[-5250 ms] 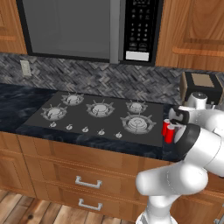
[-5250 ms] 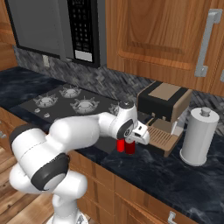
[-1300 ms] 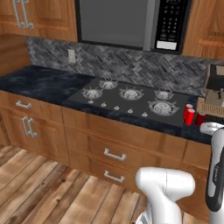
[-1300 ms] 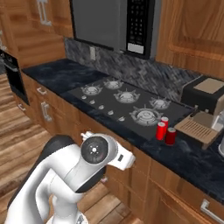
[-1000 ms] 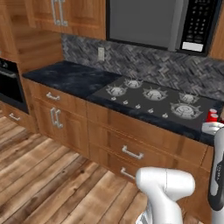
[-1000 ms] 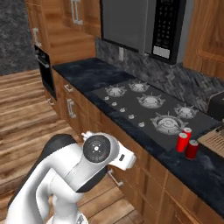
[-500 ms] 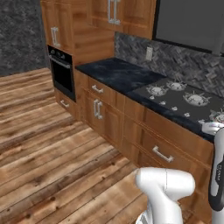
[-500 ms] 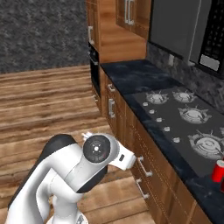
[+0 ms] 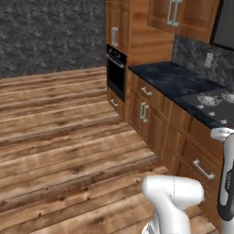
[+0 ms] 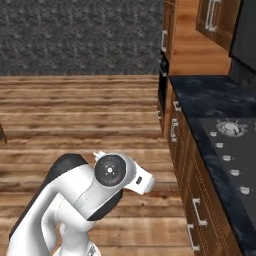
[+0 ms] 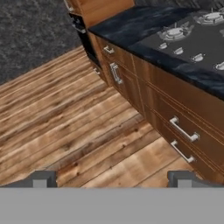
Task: Four empty soda cans are scattered around the kitchen. Gather all the cans and cluster them next to the stove for recycling.
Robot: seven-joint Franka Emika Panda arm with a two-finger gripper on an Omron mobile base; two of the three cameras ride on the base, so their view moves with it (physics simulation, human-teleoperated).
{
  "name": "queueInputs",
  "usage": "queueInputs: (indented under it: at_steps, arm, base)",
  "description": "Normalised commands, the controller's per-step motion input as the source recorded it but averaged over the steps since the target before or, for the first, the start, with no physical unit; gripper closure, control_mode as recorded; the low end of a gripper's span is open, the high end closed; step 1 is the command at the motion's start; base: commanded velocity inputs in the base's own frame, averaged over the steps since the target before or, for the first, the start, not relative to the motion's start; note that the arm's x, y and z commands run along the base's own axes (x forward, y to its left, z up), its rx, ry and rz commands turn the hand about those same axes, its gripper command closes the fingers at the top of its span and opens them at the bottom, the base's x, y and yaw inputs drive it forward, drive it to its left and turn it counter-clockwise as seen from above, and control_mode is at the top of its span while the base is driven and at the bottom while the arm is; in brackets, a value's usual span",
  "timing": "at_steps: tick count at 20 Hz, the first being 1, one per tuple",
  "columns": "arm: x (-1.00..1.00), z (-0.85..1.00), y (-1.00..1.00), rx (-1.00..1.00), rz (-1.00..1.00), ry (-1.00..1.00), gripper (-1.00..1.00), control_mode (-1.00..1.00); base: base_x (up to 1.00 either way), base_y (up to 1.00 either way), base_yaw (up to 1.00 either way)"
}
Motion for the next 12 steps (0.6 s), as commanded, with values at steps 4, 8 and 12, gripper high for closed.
queueInputs:
  at_steps: [4, 8, 12]
  arm:
    - [0.00, 0.00, 0.00, 0.00, 0.00, 0.00, -1.00, 1.00]
    - [0.00, 0.00, 0.00, 0.00, 0.00, 0.00, -1.00, 1.00]
    - [0.00, 0.00, 0.00, 0.00, 0.00, 0.00, -1.00, 1.00]
  base:
    - [-0.38, 0.00, 0.42]
    - [-0.56, 0.00, 0.35]
    - [-0.64, 0.00, 0.32]
